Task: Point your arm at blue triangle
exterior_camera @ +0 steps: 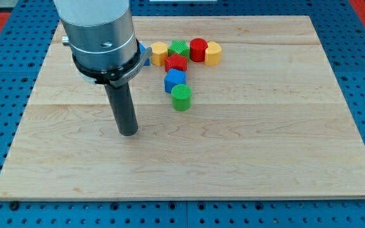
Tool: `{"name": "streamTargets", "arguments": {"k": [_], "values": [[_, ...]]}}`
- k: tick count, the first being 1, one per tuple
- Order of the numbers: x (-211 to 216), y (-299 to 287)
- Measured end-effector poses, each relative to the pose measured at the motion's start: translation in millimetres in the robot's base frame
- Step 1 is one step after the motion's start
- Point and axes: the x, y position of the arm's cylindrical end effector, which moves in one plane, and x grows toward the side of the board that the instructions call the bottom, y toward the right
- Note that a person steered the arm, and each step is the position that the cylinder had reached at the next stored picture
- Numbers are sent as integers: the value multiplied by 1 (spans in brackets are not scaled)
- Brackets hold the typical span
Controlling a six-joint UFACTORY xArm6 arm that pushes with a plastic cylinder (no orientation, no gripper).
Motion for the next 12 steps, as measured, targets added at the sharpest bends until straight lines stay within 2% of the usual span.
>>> {"name": "streamTargets", "arguments": {"k": [1, 3, 5, 10, 12], "values": [[0, 0], [-66, -30], [-124, -30], [-126, -28], [-148, -30]]}}
